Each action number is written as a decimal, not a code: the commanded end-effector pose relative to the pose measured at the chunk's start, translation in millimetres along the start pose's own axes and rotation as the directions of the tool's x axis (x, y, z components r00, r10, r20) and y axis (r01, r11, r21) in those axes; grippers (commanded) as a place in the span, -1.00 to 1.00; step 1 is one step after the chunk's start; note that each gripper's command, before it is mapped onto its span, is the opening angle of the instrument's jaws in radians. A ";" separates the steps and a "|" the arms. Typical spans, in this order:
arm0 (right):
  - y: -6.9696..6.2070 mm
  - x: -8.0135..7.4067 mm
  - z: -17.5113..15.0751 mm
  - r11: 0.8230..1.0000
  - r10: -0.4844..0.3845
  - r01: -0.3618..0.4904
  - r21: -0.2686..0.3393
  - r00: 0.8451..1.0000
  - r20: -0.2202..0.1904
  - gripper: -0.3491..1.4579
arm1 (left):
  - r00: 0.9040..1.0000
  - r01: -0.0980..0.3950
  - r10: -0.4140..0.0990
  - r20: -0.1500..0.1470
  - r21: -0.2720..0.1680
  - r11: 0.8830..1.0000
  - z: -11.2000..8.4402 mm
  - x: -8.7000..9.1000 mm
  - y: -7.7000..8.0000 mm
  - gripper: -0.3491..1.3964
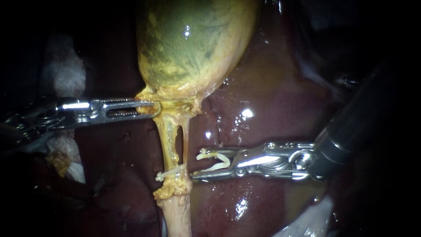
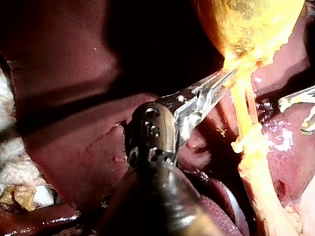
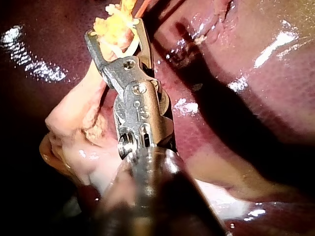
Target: Clipping second clip left tube
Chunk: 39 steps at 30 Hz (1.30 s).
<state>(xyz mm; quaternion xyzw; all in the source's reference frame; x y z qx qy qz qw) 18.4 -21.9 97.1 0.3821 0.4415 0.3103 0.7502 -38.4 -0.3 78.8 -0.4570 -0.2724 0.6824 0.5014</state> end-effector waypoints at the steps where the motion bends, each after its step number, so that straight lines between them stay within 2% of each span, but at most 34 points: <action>1: 0.0 0.1 0.6 1.000 0.021 -0.021 0.002 1.000 0.001 0.03 | 1.000 0.000 0.000 0.001 0.000 1.000 0.0 0.0 0.0 -1.00; 6: 0.1 0.6 2.1 0.999 0.048 -0.048 0.000 0.999 0.000 0.03 | 1.000 0.000 0.000 0.001 0.000 1.000 0.1 0.0 0.0 -1.00; 18: 3.2 0.6 3.4 0.997 0.075 -0.075 -0.005 0.997 -0.004 0.02 | 1.000 -0.001 0.001 0.001 -0.001 1.000 0.3 -0.1 0.1 -1.00; 28: 3.7 0.5 4.4 0.996 0.085 -0.085 -0.009 0.996 -0.007 -0.01 | 1.000 -0.003 0.003 0.000 -0.001 1.000 0.5 -0.2 0.2 -1.00; 32: 4.2 0.1 4.8 0.997 0.082 -0.082 -0.010 0.997 -0.008 -0.04 | 1.000 -0.003 0.003 0.000 -0.002 1.000 0.6 -0.3 0.2 -1.00; 39: 5.9 -1.2 5.7 0.997 0.073 -0.073 -0.019 0.997 -0.010 -0.04 | 1.000 -0.003 0.003 0.003 -0.001 1.000 0.7 -0.3 0.3 -1.00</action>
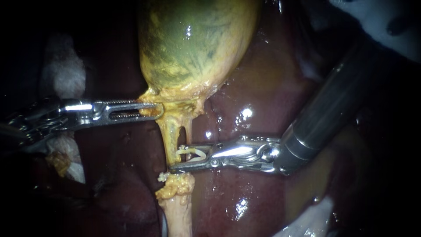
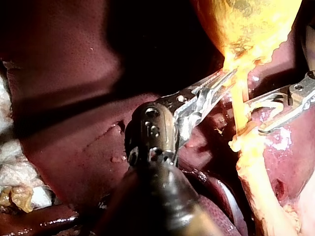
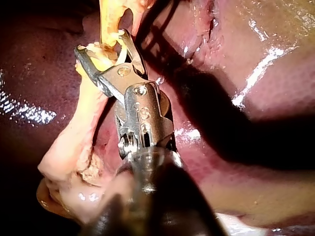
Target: Clipping second clip left tube
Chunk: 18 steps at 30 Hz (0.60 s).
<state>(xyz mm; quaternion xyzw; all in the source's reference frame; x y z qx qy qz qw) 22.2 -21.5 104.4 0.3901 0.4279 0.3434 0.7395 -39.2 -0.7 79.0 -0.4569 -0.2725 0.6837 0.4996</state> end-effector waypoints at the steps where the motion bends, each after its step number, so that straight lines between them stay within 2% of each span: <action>1: 0.2 0.0 0.1 1.000 -0.001 0.001 -0.008 1.000 0.003 -0.04 | 1.000 0.000 0.000 0.001 0.001 1.000 0.0 0.0 0.0 -1.00; 8: 0.9 0.3 0.3 0.996 0.007 0.000 -0.085 0.997 0.077 -0.04 | 1.000 0.000 0.000 0.003 0.002 1.000 0.2 0.0 0.1 -1.00; 18: 0.3 2.0 1.2 0.994 0.049 -0.042 -0.096 0.996 0.074 -0.04 | 1.000 0.000 0.000 0.005 0.003 1.000 0.5 0.0 0.2 -1.00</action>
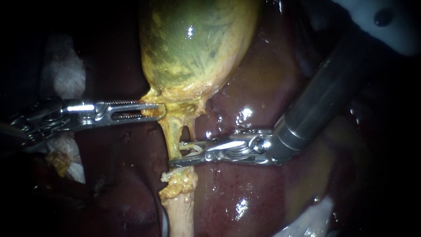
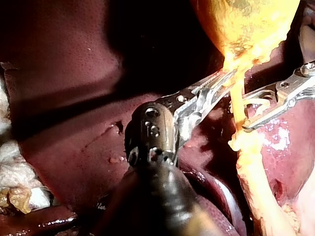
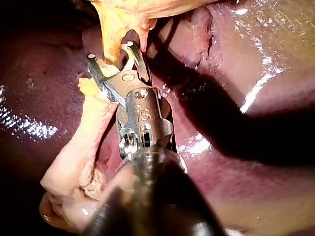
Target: Clipping second clip left tube
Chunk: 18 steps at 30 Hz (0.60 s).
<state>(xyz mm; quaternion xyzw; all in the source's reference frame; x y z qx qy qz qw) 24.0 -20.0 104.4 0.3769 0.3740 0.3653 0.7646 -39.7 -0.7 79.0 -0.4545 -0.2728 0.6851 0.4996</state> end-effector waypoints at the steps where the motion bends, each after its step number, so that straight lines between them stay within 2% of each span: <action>1: -0.1 0.1 0.2 1.000 0.000 0.000 -0.002 1.000 0.003 -0.04 | 1.000 0.000 0.000 0.000 0.001 1.000 0.0 0.0 0.0 -1.00; 8: -0.7 0.7 1.8 0.999 0.012 -0.010 -0.033 0.999 0.053 -0.04 | 1.000 0.000 0.000 0.008 0.005 1.000 0.2 -0.1 0.0 -1.00; 12: -0.8 0.9 2.2 0.999 0.019 -0.017 -0.039 0.998 0.059 -0.05 | 1.000 0.000 0.000 0.008 0.005 1.000 0.3 -0.1 0.0 -1.00; 18: -0.8 0.8 2.4 0.997 0.050 -0.045 -0.060 0.995 0.091 -0.08 | 1.000 0.000 0.000 0.008 0.005 1.000 0.4 -0.1 0.1 -1.00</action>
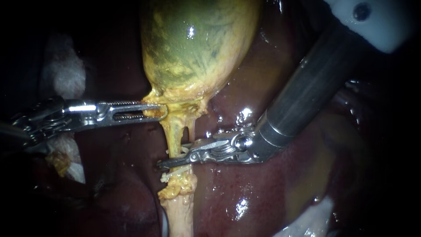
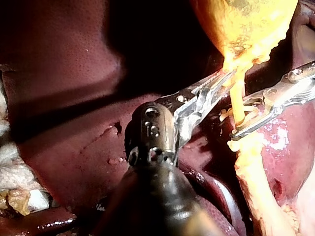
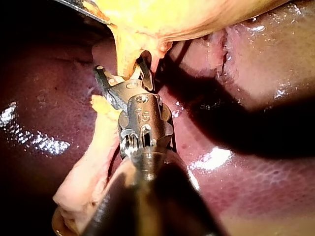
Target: Clipping second clip left tube
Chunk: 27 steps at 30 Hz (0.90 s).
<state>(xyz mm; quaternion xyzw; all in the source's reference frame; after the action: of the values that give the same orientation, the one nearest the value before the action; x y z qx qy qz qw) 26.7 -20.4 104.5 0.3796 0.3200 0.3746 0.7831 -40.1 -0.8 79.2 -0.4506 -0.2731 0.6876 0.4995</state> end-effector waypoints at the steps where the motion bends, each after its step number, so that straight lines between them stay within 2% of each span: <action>1: 0.0 0.0 0.0 1.000 0.004 -0.004 -0.005 1.000 0.006 -0.08 | 1.000 0.000 0.000 -0.001 0.000 1.000 0.0 0.0 0.0 -1.00; 10: -0.1 -0.3 0.3 0.998 0.056 -0.055 -0.037 0.998 0.041 -0.08 | 1.000 0.000 0.000 0.002 0.001 1.000 0.0 0.0 0.0 -1.00; 27: -0.2 -0.7 1.1 0.996 0.088 -0.086 -0.040 0.995 0.046 -0.09 | 1.000 -0.001 0.001 0.004 0.003 1.000 0.3 -0.3 0.1 -1.00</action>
<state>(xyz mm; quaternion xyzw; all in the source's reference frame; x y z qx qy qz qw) 27.3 -21.5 105.0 0.3870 0.2770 0.4057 0.7803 -40.3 -1.0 79.4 -0.4483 -0.2727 0.6895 0.4993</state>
